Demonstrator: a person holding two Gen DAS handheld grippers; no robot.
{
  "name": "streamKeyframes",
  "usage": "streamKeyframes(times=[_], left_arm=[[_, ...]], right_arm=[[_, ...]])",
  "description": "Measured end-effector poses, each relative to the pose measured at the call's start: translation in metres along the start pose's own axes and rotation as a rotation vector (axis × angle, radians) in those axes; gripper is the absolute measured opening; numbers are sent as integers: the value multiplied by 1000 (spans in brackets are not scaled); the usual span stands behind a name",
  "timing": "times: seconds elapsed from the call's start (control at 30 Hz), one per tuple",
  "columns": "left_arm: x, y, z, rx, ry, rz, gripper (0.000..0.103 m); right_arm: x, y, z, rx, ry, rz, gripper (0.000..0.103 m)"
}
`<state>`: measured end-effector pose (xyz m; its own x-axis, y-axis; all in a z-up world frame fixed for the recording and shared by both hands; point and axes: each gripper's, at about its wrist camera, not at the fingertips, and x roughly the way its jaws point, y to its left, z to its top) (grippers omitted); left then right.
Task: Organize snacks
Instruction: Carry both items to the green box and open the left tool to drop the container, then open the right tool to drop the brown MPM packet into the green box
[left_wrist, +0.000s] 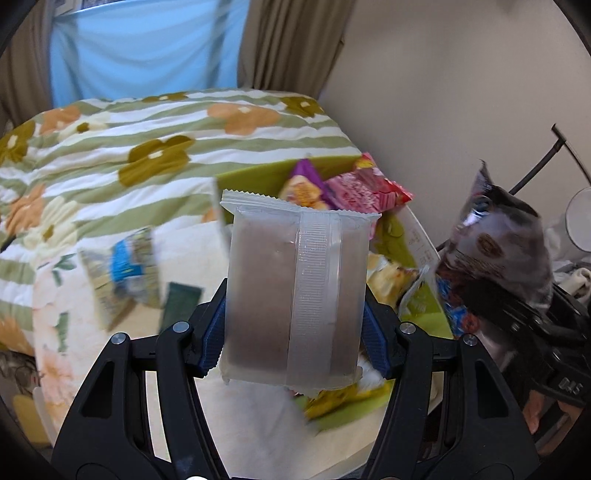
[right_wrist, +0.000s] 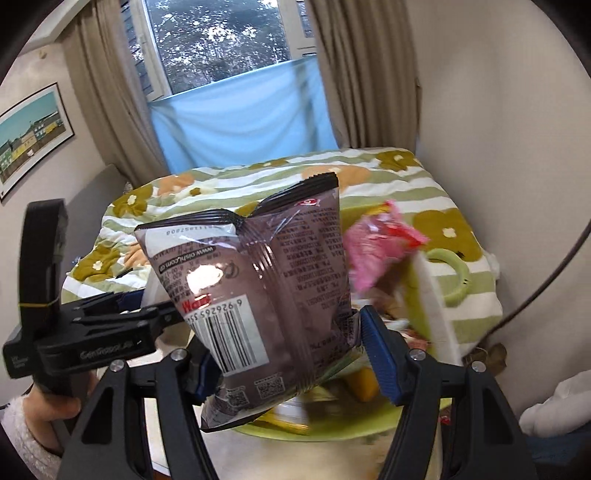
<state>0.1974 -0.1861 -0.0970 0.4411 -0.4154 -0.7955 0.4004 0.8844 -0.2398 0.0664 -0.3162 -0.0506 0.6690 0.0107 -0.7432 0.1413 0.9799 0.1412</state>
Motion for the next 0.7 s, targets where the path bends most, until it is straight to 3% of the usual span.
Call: streamKeyframes(times=[0.1, 0.17, 0.23, 0.6, 0.7], left_arm=[[30, -19, 8, -19, 24, 27, 60], [42, -25, 11, -17, 25, 65, 67], [49, -32, 12, -12, 20, 160, 102], [19, -14, -25, -166, -20, 184, 102], [10, -11, -33, -197, -28, 190, 102]], right_arm=[[4, -26, 3, 7, 21, 6, 63], [7, -41, 5, -2, 34, 17, 63], [8, -47, 6, -9, 41, 25, 63], [13, -69, 23, -66, 43, 91, 64], [26, -70, 35, -86, 78, 85, 64]])
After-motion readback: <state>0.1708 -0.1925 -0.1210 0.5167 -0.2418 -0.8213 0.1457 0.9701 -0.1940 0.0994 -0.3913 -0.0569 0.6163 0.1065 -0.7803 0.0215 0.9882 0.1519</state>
